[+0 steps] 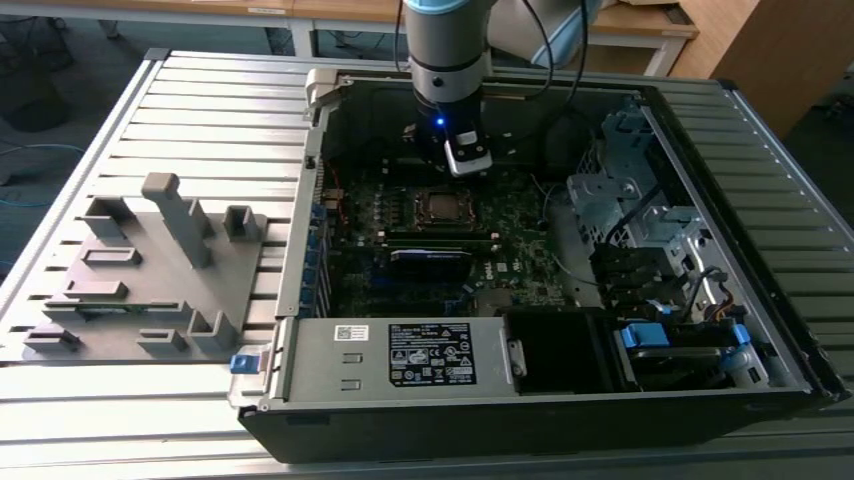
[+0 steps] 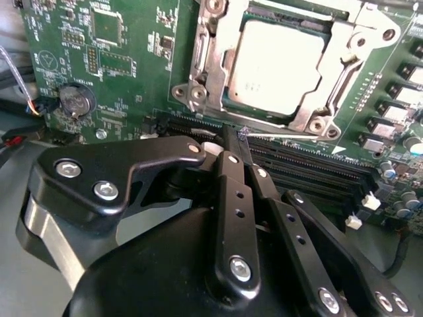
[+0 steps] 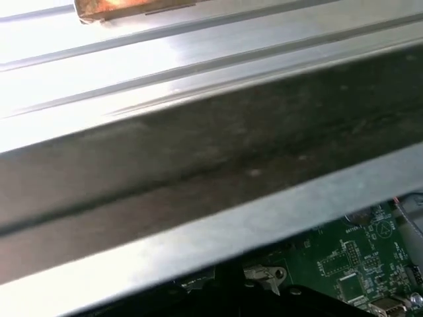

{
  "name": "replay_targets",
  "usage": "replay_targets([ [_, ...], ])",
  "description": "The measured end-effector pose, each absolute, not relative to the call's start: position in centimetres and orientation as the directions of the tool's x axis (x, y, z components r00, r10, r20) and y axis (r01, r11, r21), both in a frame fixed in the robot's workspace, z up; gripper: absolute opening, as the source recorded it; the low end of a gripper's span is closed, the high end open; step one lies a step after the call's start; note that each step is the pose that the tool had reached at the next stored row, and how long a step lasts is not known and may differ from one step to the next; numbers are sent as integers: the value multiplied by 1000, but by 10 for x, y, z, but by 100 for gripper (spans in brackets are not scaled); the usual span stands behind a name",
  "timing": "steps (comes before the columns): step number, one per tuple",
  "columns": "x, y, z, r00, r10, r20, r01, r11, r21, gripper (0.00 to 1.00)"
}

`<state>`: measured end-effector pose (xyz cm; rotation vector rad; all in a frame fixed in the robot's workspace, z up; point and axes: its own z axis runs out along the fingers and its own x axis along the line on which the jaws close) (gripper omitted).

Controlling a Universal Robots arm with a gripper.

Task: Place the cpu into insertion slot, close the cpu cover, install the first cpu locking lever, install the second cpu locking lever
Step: 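Install the first cpu locking lever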

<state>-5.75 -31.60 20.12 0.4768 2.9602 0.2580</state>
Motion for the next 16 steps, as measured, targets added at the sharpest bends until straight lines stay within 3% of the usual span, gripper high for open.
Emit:
replay_targets([
  [3, -59, -316, 201, -940, 322, -115, 296, 935, 195, 10],
  [8, -62, -316, 200, -933, 322, -162, 286, 934, 213, 10],
  [16, -66, -316, 199, -930, 327, -165, 283, 927, 246, 10],
])
